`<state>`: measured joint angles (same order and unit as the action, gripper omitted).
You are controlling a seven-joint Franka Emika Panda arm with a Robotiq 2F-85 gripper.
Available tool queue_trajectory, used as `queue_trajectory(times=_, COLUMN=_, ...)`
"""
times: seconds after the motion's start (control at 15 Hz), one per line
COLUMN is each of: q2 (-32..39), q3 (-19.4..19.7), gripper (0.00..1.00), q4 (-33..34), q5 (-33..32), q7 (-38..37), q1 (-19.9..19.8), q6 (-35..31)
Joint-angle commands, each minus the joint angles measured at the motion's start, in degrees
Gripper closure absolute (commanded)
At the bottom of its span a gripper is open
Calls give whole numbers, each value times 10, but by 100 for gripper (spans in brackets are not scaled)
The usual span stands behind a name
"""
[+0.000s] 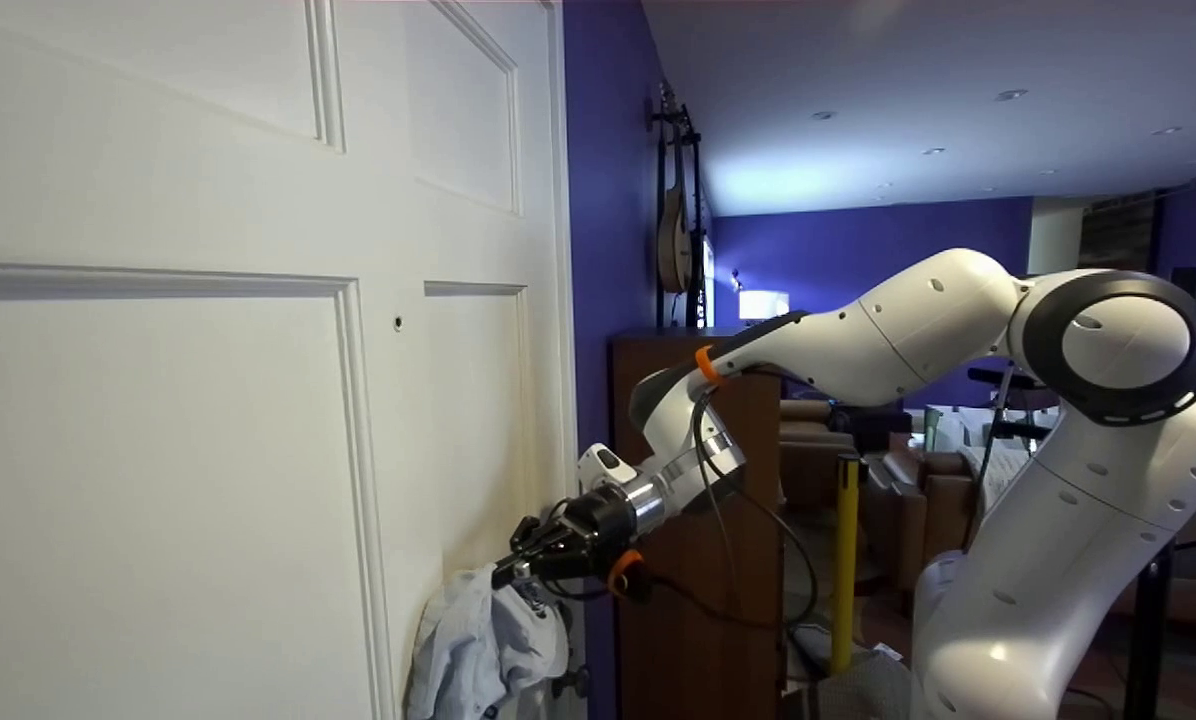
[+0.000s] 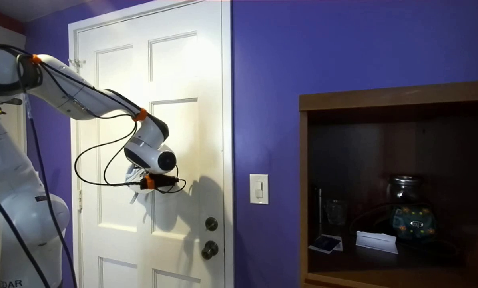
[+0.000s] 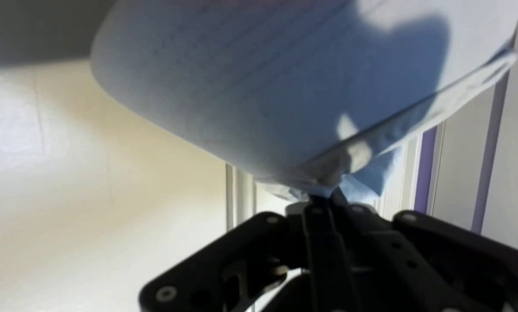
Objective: Remove the white cap from the cabinet top and hang it on the door coat hanging hook
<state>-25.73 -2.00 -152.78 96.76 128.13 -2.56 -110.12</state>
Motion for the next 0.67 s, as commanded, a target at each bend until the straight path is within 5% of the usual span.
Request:
queue_trajectory(times=0.0, q2=21, q3=0, gripper=99, q4=-1, q5=72, q7=59, q1=1, q6=15)
queue_trajectory(times=0.6, q2=79, q3=-8, gripper=99, q4=5, q5=131, q7=94, q1=6, q6=88)
